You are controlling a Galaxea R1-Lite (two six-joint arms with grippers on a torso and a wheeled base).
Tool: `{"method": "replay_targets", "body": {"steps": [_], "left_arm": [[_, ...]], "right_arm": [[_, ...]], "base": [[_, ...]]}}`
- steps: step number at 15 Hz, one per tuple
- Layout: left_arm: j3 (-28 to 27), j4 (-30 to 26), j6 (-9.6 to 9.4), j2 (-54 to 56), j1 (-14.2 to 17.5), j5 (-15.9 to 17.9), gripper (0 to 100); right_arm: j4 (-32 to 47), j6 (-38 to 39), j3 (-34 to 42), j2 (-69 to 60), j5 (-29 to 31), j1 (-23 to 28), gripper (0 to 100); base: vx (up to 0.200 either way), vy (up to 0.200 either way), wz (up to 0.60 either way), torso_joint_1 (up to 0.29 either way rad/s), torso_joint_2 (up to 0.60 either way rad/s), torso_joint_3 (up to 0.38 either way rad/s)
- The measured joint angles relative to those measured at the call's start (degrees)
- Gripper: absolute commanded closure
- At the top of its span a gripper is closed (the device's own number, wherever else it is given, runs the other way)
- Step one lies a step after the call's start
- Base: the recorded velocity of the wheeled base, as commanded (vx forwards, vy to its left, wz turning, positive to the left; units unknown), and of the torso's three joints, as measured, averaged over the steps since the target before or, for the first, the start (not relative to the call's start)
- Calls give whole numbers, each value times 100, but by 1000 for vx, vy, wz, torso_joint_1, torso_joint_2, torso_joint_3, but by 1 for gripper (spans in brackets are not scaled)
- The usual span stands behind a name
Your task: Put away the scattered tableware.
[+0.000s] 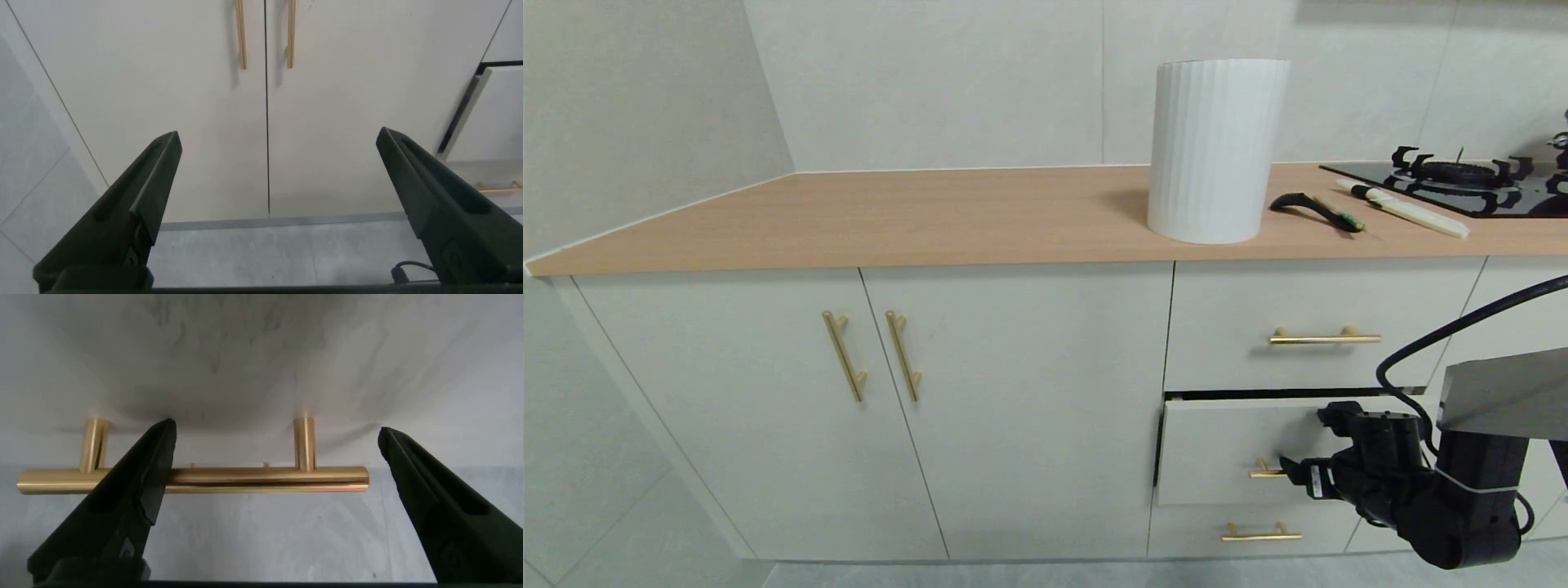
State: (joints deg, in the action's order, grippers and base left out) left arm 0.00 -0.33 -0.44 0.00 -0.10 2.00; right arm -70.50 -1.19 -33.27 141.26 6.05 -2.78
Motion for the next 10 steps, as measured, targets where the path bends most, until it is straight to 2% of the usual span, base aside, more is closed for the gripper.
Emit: {"method": "replay_targets", "body": {"steps": [3,7,10], "left_arm": [[0,-2,0,0,0,-1,0],[0,0,0,0,-1,0,0],[0,0,0,0,0,-4,0]], "right_arm": [[981,-26,325,-711,-74,-28,0],[2909,-4,491,-2686,-263,-249,0],[3913,87,441,-4061,-315,-527,0]], "base": [[0,0,0,0,0,0],[0,0,0,0,0,0],[0,0,0,0,0,0]]}}
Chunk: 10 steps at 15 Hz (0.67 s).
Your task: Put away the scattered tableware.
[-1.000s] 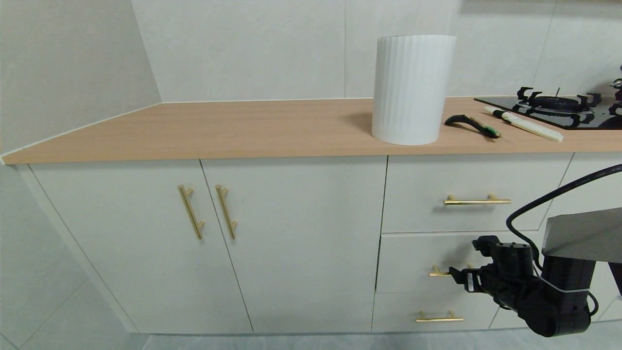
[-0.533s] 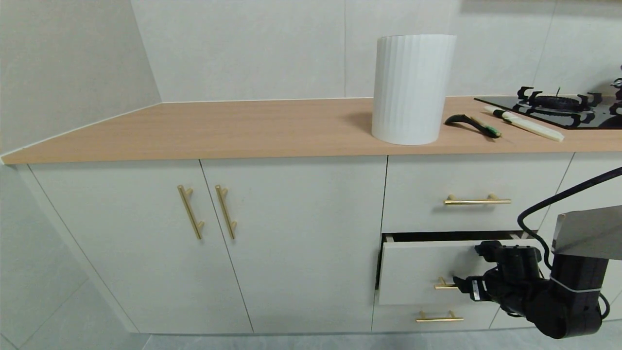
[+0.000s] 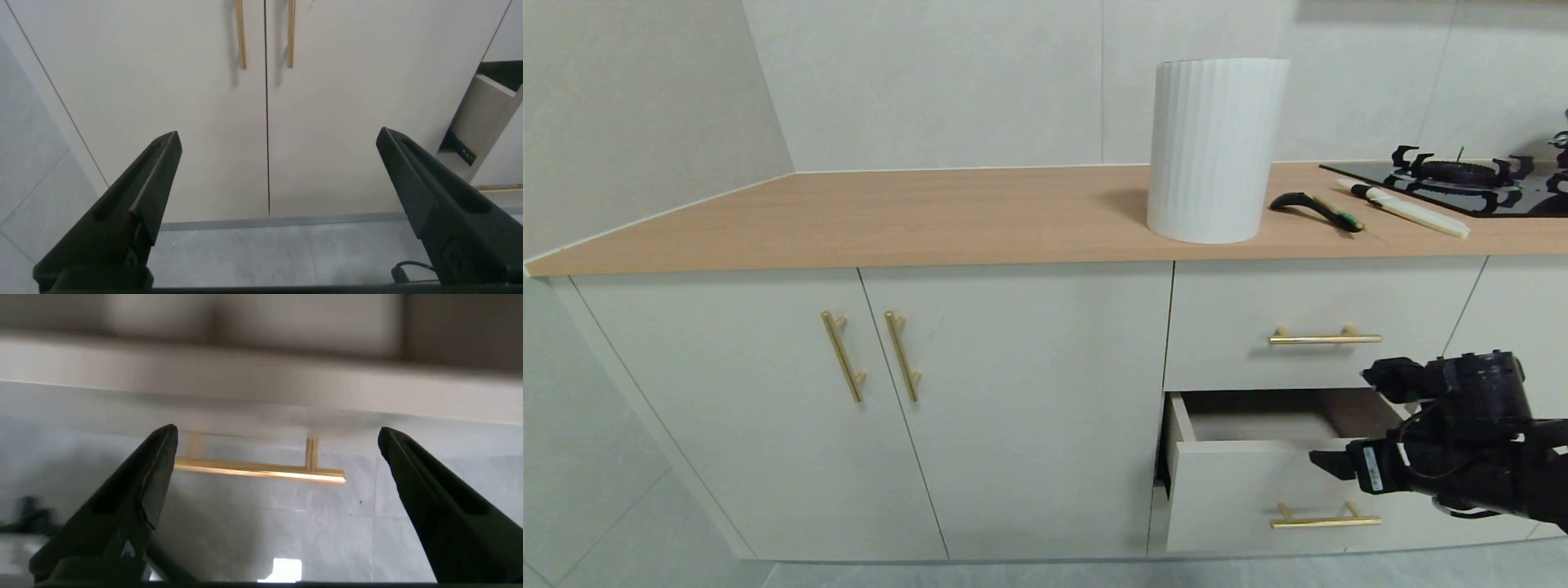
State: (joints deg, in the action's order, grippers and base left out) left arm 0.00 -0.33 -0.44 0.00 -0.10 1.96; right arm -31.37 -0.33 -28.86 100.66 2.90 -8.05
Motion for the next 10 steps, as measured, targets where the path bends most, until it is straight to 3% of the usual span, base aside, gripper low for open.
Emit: {"method": "replay_targets", "body": {"steps": [5,10], "left_arm": [[0,-2,0,0,-1,2,0],[0,-2,0,0,2,2,0]], "right_arm": [[-451,289,-74,-201,-4,-129,0],[-2196,412,-30,1081,284,-129,0]], "base": [[0,0,0,0,0,0],[0,0,0,0,0,0]]}}
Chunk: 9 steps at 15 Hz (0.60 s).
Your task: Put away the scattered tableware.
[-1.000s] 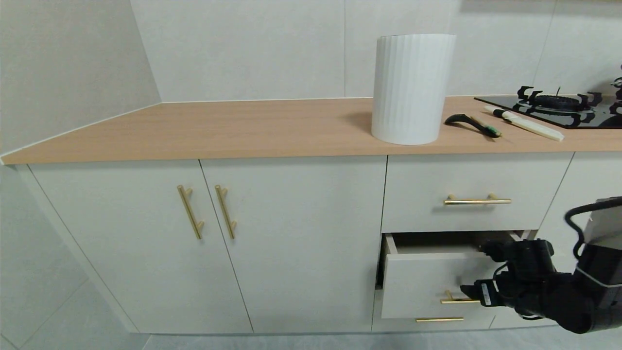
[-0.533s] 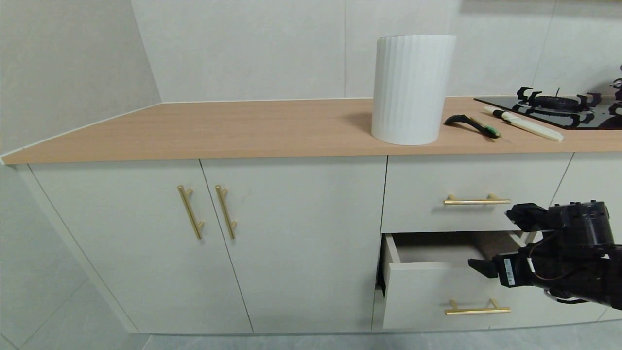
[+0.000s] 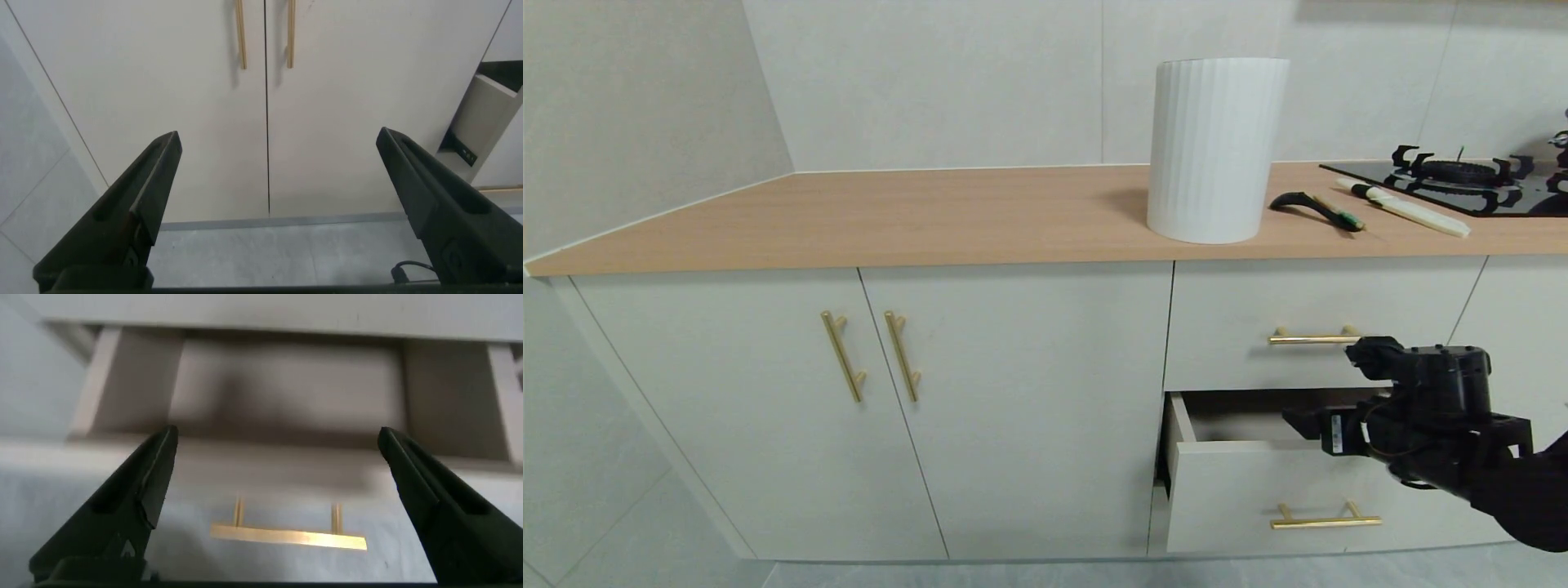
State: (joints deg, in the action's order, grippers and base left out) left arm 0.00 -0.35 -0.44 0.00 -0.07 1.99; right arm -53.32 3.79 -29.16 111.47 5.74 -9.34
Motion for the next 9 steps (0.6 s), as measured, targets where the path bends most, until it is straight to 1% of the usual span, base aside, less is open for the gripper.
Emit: {"method": "replay_targets", "body": {"steps": [2,4,9], "left_arm": [[0,2,0,0,-2,-2,0],[0,2,0,0,-2,-2,0],[0,2,0,0,-2,0,0]], "right_arm": [[-658,23,17,482,217,5,0],[-1104,22,39,884,339,13,0],[-1141,-13,152,1141,354,22,0]], "base": [[0,0,0,0,0,0],[0,0,0,0,0,0],[0,0,0,0,0,0]]}}
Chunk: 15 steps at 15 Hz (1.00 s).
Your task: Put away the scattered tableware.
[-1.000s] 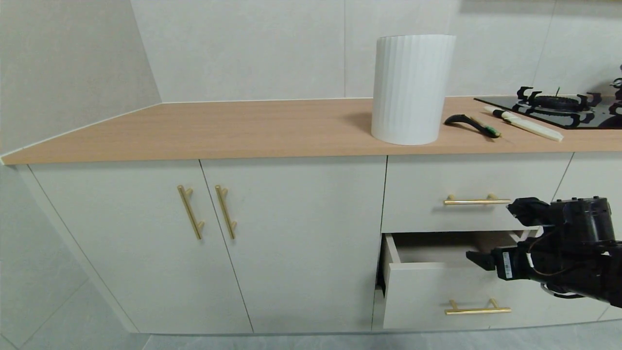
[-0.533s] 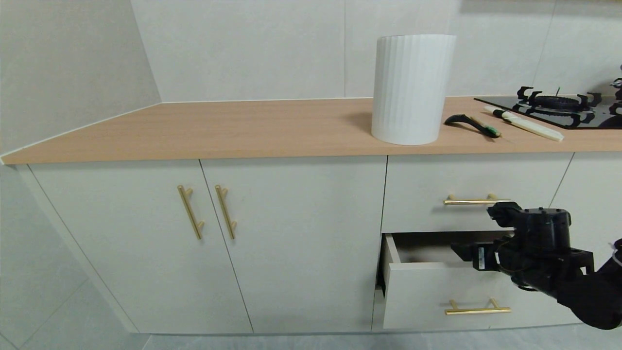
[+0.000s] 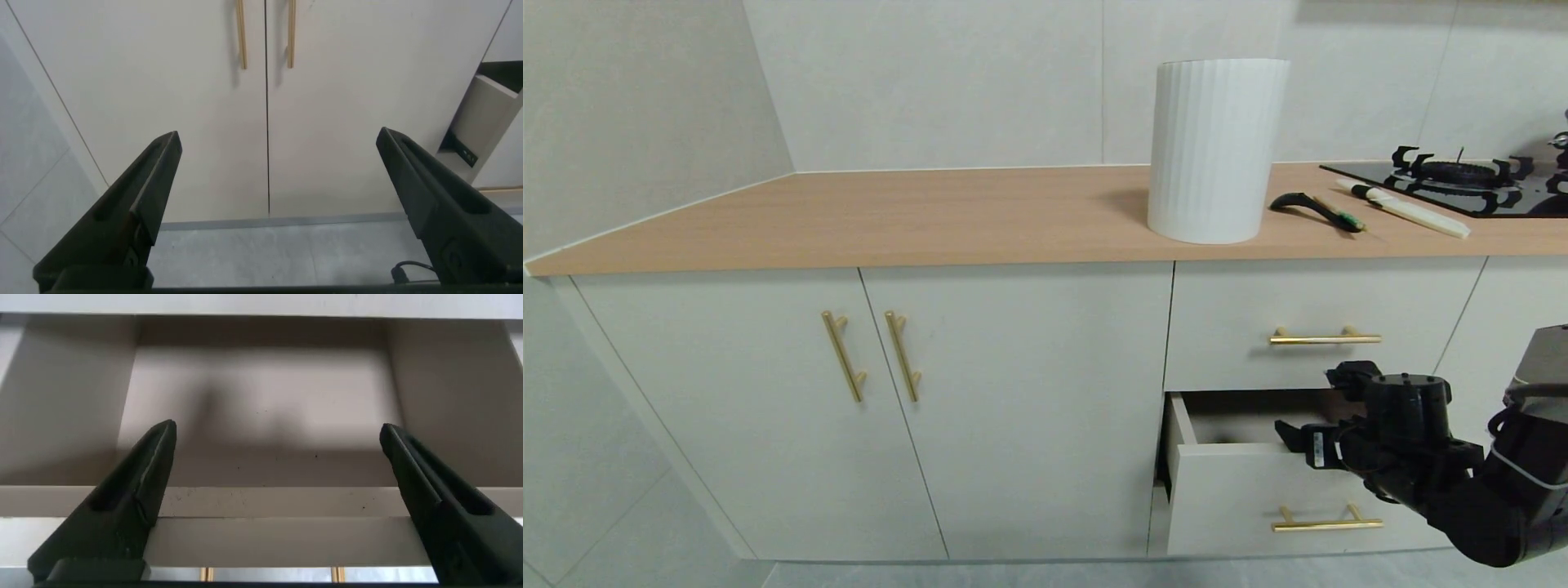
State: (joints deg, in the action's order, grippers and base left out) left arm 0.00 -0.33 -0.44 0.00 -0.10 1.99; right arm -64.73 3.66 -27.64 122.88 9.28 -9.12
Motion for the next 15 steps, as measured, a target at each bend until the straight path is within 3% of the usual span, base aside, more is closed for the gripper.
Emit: {"method": "replay_targets", "body": {"steps": [4,15], "left_arm": [[0,0,1,0,0,1,0],[0,-2,0,0,2,1,0]], "right_arm": [[670,-2,62,-297,-44,0,0],[3975,-731,13,-1820,-169,-204,0]], "base": [[0,0,0,0,0,0],[0,0,0,0,0,0]]}}
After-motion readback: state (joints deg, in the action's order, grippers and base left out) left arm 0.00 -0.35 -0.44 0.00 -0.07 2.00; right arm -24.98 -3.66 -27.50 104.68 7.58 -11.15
